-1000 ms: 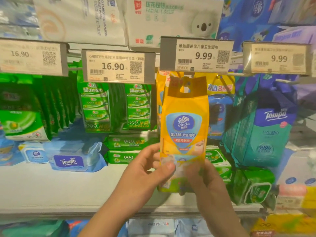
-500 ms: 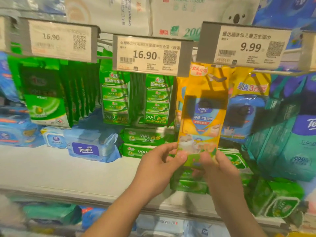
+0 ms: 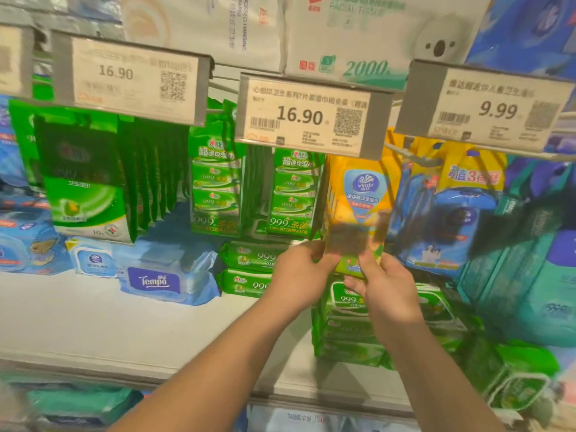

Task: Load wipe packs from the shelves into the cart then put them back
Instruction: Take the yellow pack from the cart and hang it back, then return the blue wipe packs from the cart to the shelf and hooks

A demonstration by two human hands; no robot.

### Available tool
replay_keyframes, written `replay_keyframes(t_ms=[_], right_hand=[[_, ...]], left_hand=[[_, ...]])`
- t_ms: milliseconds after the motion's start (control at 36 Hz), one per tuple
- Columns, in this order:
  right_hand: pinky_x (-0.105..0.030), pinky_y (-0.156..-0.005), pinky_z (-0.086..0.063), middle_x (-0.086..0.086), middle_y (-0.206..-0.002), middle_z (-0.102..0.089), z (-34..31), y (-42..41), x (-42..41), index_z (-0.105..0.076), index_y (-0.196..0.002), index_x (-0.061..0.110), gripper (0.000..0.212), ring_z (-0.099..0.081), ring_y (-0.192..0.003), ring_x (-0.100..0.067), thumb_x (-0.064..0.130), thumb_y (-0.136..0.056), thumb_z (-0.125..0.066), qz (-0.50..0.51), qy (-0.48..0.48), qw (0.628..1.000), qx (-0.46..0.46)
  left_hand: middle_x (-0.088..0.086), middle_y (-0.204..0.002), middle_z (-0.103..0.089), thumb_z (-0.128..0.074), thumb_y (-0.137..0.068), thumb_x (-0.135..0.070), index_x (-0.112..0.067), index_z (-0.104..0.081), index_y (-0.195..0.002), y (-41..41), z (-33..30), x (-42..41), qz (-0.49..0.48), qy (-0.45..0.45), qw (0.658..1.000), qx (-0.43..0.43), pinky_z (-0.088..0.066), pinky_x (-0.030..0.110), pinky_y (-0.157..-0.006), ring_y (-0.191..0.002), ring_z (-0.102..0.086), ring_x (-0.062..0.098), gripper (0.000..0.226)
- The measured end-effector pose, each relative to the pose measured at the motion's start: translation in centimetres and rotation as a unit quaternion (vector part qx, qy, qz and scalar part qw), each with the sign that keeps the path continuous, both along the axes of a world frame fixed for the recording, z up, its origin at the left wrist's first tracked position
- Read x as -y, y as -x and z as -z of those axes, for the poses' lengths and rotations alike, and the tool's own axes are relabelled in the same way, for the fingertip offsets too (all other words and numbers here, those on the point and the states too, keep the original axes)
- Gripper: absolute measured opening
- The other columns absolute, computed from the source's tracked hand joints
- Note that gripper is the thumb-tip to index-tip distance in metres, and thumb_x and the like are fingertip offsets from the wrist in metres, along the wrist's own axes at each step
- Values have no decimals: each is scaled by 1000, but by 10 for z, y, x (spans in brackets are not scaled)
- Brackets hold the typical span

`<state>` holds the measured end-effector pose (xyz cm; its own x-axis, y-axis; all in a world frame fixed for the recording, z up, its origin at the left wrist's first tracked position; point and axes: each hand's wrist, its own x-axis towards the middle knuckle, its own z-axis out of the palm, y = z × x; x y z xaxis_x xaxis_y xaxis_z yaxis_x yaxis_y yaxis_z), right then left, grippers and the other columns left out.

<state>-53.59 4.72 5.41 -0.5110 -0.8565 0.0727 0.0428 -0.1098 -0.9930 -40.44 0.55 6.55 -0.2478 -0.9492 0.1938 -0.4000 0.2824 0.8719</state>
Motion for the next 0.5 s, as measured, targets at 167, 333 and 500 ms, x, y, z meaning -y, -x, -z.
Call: replay_keyframes(t_ms=[167, 333, 500], right_hand=[[-28, -79, -56, 5, -104, -74, -1, -3, -2, -68, -108, 18, 13, -69, -87, -4, 26, -102, -60, 23, -2, 1000, -8], [-31, -89, -51, 6, -104, -76, 2, -6, -13, -68, -117, 12, 21, -70, -95, -8, 19, -98, -62, 39, -5, 996, -74], [-37, -118, -35, 0, -150, -50, 0, -11, -43, -44, -150, 14, 58, -48, -137, -12, 25, -96, -65, 45, -53, 993, -99]], left_hand=[[-3, -128, -71, -61, -99, -38, -24, -67, -132, 0, -3, -1, 5, -6, 1000, 9, -50, 29, -95, -118, -65, 17, 36], [-6, -133, -67, -65, -96, -40, -22, -63, -136, -7, 8, -13, -3, -17, 1000, -19, -47, 29, -103, -122, -62, 13, 44], [-11, -144, -58, -64, -95, -48, -24, -51, -148, -25, 24, -28, -23, -31, 999, -5, -45, 28, -104, -119, -61, 7, 59]])
